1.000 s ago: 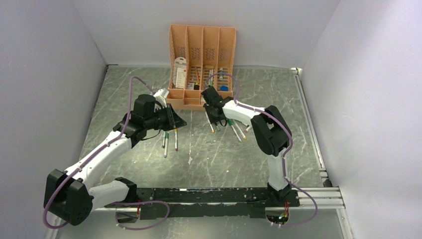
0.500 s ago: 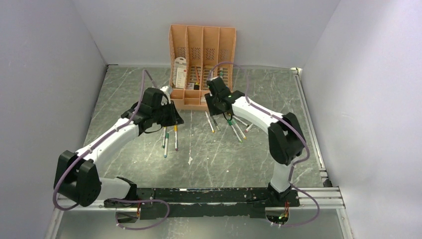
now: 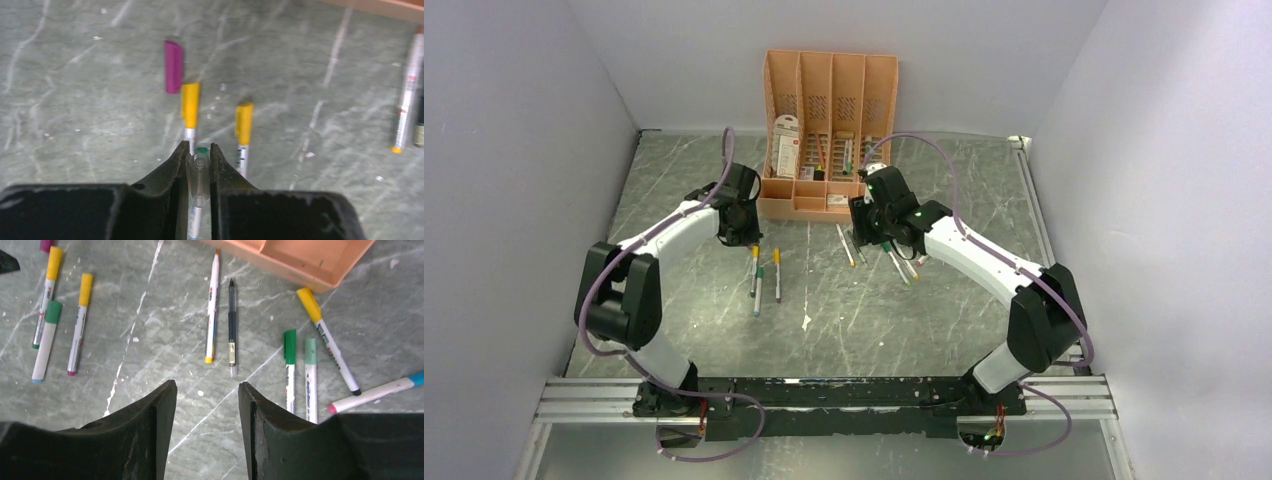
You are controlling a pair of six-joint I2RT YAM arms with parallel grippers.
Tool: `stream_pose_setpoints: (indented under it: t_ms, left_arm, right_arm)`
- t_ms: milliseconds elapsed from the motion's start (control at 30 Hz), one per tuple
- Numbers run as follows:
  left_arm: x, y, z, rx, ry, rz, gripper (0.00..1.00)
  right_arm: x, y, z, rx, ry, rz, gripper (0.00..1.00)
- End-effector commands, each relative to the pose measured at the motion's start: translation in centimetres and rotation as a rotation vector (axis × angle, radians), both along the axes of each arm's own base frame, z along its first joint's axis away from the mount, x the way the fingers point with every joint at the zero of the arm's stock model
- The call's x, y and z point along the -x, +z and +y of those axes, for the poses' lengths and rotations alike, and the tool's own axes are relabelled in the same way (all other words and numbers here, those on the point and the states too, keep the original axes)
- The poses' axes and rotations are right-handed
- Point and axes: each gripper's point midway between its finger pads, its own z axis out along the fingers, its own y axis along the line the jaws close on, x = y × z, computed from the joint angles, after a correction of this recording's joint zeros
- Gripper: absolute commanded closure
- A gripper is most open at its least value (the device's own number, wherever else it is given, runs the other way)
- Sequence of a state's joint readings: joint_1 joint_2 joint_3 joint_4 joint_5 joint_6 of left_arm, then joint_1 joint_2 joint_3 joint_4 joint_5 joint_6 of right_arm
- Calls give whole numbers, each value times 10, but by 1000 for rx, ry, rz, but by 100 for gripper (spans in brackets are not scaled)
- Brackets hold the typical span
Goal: Open the pen caps
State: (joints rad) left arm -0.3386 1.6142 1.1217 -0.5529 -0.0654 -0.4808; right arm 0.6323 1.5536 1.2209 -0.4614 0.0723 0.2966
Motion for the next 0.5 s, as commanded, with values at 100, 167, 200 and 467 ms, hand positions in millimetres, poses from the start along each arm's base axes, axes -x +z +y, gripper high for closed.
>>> stream_pose_setpoints:
  t_ms: [100,167,200,467]
  left_arm:
    - [-17,-8,41,-170,74,27,92]
    - [-20,-9,47,-196,91,26,92]
    - [-22,-10,50,-206,97,26,92]
    - [-39,-32,54,-227,98,72,92]
  right_arm:
    - [14,-1,-2,-47,11,12,51]
    - [16,-3,-2,-49,15,17,50]
    - [17,-3,-2,-53,15,16,50]
    - [19,-6,0,-60,26,23,49]
